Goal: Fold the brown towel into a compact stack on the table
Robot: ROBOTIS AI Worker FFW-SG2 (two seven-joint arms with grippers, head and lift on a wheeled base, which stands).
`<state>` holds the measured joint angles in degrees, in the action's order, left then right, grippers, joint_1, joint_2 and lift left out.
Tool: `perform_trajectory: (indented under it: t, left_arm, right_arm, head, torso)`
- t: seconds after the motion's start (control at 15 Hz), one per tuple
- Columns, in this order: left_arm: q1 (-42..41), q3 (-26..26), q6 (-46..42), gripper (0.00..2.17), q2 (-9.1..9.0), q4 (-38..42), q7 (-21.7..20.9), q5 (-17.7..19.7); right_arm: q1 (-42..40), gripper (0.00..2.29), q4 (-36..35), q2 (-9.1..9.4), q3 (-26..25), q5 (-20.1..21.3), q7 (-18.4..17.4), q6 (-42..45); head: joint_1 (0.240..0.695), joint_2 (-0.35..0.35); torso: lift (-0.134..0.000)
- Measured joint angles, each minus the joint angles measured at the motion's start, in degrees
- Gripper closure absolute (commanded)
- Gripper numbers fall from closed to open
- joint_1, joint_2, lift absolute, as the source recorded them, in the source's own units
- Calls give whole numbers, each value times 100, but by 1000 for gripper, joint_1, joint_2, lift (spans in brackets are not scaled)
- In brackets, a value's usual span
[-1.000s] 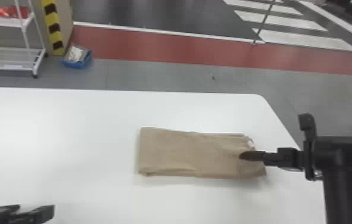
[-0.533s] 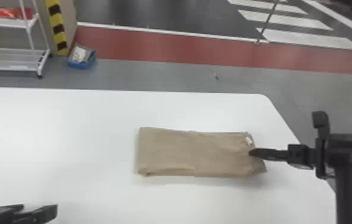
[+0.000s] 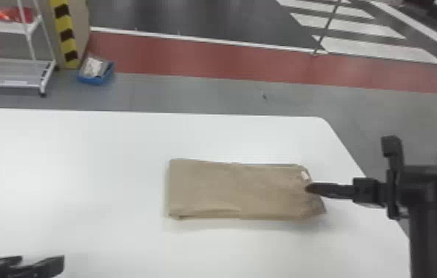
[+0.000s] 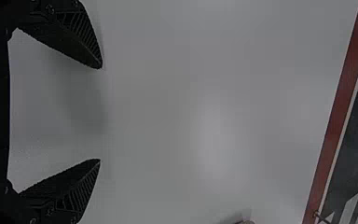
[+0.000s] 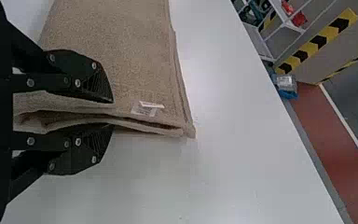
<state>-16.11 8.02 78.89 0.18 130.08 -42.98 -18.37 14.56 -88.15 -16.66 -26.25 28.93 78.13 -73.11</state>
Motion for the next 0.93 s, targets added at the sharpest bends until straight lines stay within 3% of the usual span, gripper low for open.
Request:
perform_trajectory:
  t: [0.4,0.53,0.73,0.93]
  left_arm:
    - [-16,-6,0,144,0,0,0,-1]
    - [-33,18,-2,144,0,0,-16,0]
    - [-53,63,-20,144,0,0,-41,8]
    - [-67,119,-43,144,0,-5,-69,19]
  right_arm:
    - [298,350,354,-28,441,541,-11,270]
    - [356,775,472,-20,670,730,-47,329]
    - [406,1588,585,24,808,861,-53,402]
    - [415,1690,606,24,842,923,-16,440]
  head:
    - [695,-248]
    - [695,-240]
    - [695,-228]
    - [695,-224]
  torso:
    - [-124]
    - [-124]
    - [-124]
    - [-124]
